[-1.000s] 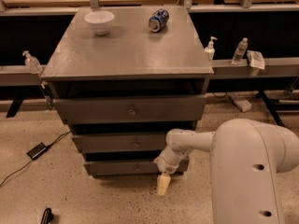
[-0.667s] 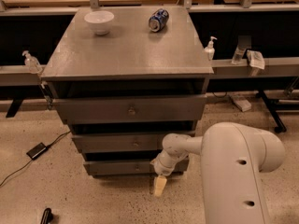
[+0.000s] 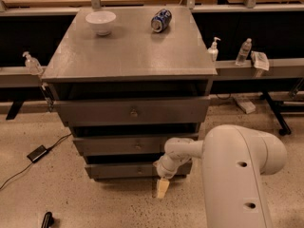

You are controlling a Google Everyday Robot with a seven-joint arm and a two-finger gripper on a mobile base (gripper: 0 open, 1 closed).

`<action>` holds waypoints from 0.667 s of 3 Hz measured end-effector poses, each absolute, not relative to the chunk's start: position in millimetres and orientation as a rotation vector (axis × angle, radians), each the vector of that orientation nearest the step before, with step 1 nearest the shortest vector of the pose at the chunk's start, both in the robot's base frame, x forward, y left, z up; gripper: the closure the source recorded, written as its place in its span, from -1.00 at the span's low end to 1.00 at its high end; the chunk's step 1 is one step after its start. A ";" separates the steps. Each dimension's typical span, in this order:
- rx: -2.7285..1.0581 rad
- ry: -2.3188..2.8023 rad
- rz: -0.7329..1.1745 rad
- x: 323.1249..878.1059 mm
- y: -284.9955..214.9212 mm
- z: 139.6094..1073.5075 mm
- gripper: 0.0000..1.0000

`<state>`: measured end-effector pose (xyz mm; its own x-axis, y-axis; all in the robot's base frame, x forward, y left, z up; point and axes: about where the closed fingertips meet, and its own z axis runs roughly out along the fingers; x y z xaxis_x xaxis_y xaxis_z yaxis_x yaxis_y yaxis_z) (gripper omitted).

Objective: Open bottom drawer

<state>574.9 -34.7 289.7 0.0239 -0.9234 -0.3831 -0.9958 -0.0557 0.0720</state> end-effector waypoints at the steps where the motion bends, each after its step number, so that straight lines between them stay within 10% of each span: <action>1: -2.100 1.972 0.346 592.7 -38.8 267.0 -1.00; 2: -2.107 1.963 0.280 604.2 -40.1 251.7 -1.00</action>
Offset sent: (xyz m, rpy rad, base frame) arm 0.0470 -0.0082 -0.0518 -0.1057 -0.1811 0.0071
